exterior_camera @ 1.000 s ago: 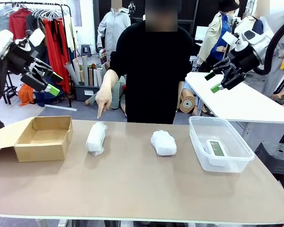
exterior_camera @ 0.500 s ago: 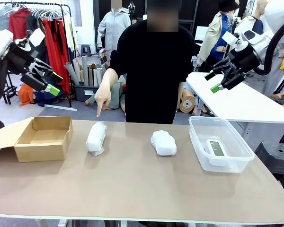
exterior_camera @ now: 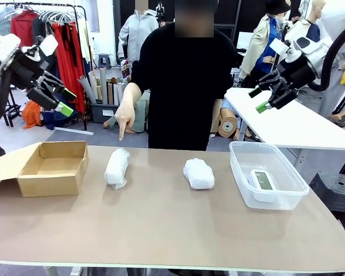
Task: Separate and place wrapped and unwrapped clocks.
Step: Pick up the Digital clock indicated by the person.
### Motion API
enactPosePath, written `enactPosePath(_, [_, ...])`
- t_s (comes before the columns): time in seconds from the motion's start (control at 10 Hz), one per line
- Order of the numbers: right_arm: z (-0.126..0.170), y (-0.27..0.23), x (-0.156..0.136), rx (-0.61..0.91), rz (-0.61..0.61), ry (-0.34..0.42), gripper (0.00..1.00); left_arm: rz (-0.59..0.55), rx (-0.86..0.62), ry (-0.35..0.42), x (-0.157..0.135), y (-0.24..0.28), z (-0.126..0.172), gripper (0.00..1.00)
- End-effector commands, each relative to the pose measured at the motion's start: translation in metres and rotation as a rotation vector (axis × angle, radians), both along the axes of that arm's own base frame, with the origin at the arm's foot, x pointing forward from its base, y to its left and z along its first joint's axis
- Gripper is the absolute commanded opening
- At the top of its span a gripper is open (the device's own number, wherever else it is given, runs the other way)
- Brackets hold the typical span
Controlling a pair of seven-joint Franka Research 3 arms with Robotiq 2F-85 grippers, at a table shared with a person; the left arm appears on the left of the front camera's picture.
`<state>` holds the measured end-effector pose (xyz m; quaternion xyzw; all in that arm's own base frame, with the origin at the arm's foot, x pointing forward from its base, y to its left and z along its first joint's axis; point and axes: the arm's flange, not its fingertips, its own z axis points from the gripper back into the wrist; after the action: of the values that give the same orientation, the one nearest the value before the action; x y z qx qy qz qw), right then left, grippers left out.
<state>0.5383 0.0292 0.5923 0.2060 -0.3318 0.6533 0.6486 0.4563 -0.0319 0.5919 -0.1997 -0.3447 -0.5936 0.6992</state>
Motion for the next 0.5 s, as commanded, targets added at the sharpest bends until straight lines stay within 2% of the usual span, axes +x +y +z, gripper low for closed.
enactPosePath(0.0, [0.0, 0.0, 0.0, 0.0, 0.001, 0.0, 1.0, 0.076, 0.095, 0.056, -0.012, -0.023, 0.015, 1.0])
enactPosePath(0.1, [0.0, 0.0, 0.0, 0.0, 0.001, 0.0, 1.0, 0.165, 0.16, 0.12, -0.012, -0.032, 0.017, 1.0])
enactPosePath(0.2, [0.0, 0.0, 0.0, 0.0, 0.001, 0.0, 1.0, 0.282, 0.211, 0.152, -0.016, -0.045, 0.016, 1.0])
enactPosePath(0.3, [0.0, 0.0, 0.0, 0.0, 0.001, 0.0, 1.0, 0.348, 0.268, 0.176, -0.015, -0.055, 0.008, 1.0])
enactPosePath(0.4, [0.0, 0.0, 0.0, 0.0, 0.001, 0.0, 1.0, 0.412, 0.365, 0.143, -0.013, -0.061, -0.004, 1.0])
